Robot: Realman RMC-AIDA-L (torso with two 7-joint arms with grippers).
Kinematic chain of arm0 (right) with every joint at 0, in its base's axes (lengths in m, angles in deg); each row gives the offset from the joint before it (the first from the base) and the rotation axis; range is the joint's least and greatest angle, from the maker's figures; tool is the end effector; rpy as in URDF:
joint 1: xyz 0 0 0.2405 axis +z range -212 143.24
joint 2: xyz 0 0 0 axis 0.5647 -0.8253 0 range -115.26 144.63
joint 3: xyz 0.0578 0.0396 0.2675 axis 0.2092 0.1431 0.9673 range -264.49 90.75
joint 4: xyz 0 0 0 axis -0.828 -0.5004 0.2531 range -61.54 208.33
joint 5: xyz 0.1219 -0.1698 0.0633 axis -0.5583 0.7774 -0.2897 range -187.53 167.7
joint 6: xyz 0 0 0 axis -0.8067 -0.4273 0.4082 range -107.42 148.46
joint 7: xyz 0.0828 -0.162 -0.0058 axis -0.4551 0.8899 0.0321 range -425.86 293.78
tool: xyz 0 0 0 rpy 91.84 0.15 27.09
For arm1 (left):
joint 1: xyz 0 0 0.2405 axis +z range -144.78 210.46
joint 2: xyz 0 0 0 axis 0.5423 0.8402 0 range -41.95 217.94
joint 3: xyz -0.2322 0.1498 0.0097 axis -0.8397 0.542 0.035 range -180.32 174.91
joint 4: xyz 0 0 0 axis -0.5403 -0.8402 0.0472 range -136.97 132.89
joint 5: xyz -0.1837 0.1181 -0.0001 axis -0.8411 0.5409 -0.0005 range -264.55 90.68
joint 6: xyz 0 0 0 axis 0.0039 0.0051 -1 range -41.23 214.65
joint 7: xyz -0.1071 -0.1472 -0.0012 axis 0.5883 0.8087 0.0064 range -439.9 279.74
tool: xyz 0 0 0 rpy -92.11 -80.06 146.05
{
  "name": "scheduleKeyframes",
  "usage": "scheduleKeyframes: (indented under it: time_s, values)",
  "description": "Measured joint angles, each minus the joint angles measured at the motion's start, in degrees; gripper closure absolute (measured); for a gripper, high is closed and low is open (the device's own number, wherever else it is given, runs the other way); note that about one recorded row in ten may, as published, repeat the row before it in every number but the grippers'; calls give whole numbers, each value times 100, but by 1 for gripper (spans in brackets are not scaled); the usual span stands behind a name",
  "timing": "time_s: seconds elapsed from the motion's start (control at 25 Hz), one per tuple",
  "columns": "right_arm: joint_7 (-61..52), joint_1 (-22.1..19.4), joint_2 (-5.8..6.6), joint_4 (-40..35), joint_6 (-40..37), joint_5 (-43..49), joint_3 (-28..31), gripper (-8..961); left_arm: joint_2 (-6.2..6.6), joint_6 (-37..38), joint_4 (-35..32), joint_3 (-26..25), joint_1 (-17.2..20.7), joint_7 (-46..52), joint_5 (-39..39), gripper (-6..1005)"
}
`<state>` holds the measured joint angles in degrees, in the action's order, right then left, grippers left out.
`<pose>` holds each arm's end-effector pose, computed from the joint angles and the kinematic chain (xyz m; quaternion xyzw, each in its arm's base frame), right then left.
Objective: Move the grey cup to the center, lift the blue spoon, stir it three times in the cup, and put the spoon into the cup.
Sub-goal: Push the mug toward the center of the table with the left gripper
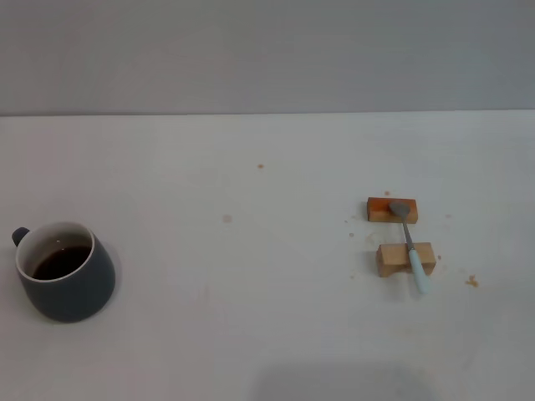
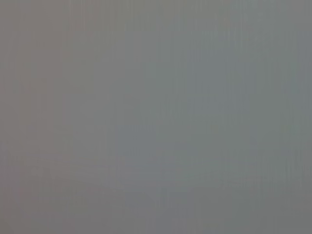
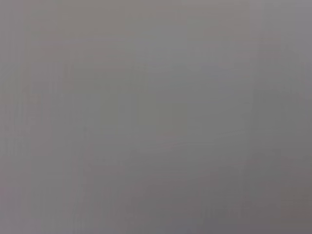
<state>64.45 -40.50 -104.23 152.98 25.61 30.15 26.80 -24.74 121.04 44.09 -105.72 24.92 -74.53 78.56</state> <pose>0.4037 0.3251 0.2085 -0.5197 0.3255 0.1369 0.7780 -0.4149 0.3811 0.1552 -0.5428 -0.2742 -0.2247 0.7614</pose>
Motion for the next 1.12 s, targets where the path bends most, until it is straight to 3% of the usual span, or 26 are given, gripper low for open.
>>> scheduleKeyframes:
  time_s: [0.48, 0.68, 0.92, 1.12]
  values:
    - [-6, -41, -11, -44, -1, 1, -134, 751, -7, -30, -141, 10, 78, 56, -2, 980]
    - [-13, -99, -17, -187, -17, -14, -430, 736, -159, 59, -142, 376, 345, 151, 2, 971]
    - [-17, 48, -18, -526, -8, -34, -573, 717, -319, -27, -291, 388, 434, 130, 1, 960]
    - [-19, 69, -18, -546, 4, -38, -725, 702, -442, 604, -538, 408, 608, 137, 0, 951]
